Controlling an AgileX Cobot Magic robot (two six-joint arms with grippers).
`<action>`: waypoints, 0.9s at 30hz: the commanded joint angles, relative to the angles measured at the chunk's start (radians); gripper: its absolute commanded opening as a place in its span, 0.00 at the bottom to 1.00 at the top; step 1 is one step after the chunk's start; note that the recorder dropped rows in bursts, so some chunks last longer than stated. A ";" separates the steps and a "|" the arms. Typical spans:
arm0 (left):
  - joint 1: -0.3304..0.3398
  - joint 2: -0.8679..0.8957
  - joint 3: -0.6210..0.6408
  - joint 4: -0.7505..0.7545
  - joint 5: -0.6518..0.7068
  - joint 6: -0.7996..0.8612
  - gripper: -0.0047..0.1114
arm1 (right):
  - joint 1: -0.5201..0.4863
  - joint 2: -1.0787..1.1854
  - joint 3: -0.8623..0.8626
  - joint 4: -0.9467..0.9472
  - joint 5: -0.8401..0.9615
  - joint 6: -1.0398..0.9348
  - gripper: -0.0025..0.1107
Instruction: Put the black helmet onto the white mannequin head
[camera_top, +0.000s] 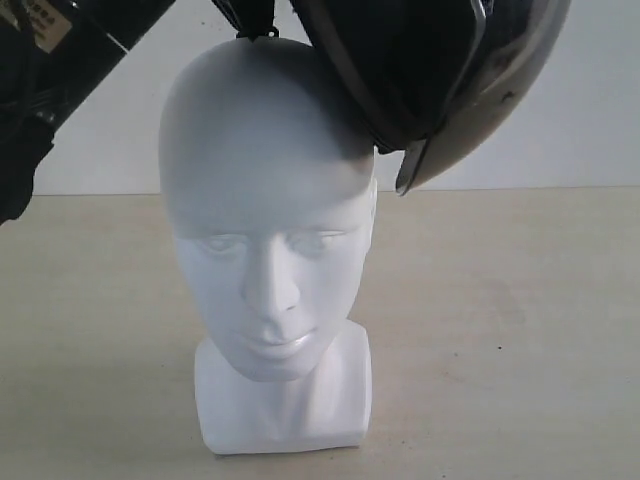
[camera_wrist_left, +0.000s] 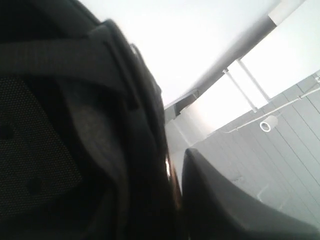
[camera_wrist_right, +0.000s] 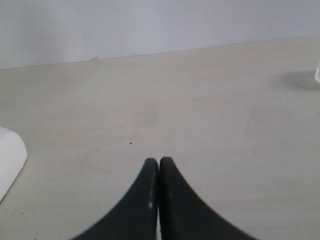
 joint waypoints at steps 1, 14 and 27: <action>0.011 -0.072 0.008 -0.047 -0.087 0.075 0.08 | -0.001 -0.005 -0.001 0.001 -0.007 -0.002 0.02; 0.082 -0.184 0.152 -0.004 -0.087 0.028 0.08 | -0.001 -0.005 -0.001 0.001 -0.007 -0.002 0.02; 0.082 -0.192 0.181 0.019 -0.087 0.026 0.08 | -0.001 -0.005 -0.001 0.001 -0.005 -0.002 0.02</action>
